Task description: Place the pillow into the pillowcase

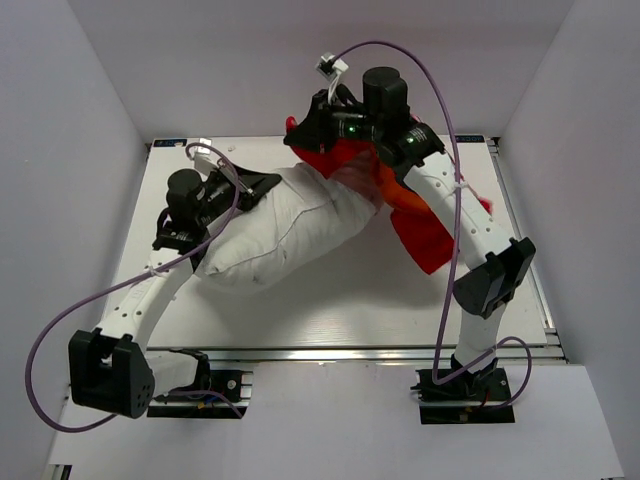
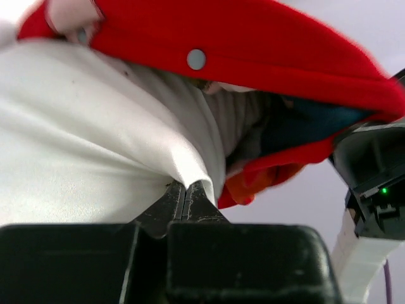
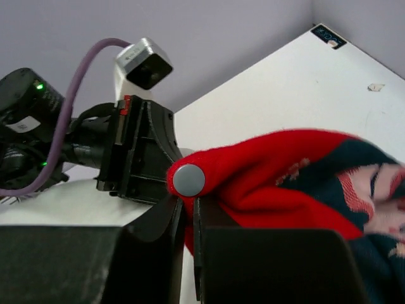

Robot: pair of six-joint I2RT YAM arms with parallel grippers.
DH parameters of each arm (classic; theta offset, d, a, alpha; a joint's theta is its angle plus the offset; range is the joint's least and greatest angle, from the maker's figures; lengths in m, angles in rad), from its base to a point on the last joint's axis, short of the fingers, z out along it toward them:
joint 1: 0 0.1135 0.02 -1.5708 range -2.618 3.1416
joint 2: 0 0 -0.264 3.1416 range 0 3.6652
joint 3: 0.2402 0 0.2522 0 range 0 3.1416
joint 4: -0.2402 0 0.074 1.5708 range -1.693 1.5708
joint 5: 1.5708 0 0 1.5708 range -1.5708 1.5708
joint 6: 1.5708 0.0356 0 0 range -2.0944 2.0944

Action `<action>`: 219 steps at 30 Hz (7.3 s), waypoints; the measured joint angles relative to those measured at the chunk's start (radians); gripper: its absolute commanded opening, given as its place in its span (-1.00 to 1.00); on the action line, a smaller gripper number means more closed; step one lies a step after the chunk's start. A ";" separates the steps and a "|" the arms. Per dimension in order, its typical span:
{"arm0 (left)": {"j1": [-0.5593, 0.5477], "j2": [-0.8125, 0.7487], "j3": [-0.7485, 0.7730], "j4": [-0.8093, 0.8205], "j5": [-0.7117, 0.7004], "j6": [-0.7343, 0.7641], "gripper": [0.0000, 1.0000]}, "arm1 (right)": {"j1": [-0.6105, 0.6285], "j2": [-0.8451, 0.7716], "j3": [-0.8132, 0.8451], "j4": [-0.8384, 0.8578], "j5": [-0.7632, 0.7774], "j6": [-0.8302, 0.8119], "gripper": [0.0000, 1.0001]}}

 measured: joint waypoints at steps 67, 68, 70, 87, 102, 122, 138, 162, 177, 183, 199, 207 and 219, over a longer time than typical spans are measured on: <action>-0.534 0.269 0.406 -0.844 -0.969 1.114 -1.00 | -0.061 0.096 -0.163 -0.190 0.138 -0.121 -1.00; -0.534 0.262 0.443 -0.846 -0.935 1.101 -1.00 | -0.064 0.086 -0.148 -0.191 0.140 -0.119 -1.00; -0.533 0.255 0.531 -0.863 -0.867 1.064 -1.00 | -0.071 0.069 -0.110 -0.189 0.143 -0.113 -1.00; -0.257 -0.102 0.010 -0.455 -0.377 0.372 -1.00 | -0.034 -0.007 -0.122 -0.212 0.024 0.150 -1.00; -0.194 -0.237 -0.173 -0.356 -0.503 0.267 -1.00 | 0.030 -0.122 -0.174 -0.190 0.208 -0.375 0.79; -0.192 -0.200 -0.082 -0.434 -0.425 0.377 -1.00 | -0.089 -0.024 -0.543 0.247 0.381 -0.776 0.49; -0.192 -0.199 -0.078 -0.435 -0.389 0.383 -1.00 | -0.090 0.150 -0.327 0.334 0.415 -0.740 -0.09; -0.182 -0.027 0.208 -0.559 -0.365 0.467 -1.00 | -0.015 -0.226 -0.326 -0.026 -0.171 -0.304 -1.00; -0.176 -0.175 0.057 -0.426 -0.282 0.446 -1.00 | -0.219 -0.229 -0.671 -0.203 -0.006 -0.261 -1.00; -0.167 -0.130 -0.034 -0.346 -0.247 0.410 -1.00 | 0.007 -0.289 -0.614 -0.198 0.007 -0.316 -1.00; -0.161 -0.134 -0.056 -0.280 -0.268 0.414 -1.00 | -0.135 -0.083 -0.281 -0.212 -0.016 -0.174 -1.00; -0.166 -0.128 -0.055 -0.247 -0.179 0.396 -1.00 | -0.100 0.023 -0.074 -0.216 0.175 -0.162 -1.00; -0.173 -0.115 -0.107 -0.213 -0.152 0.400 -1.00 | 0.256 -0.135 -0.286 -0.187 0.200 -0.193 -1.00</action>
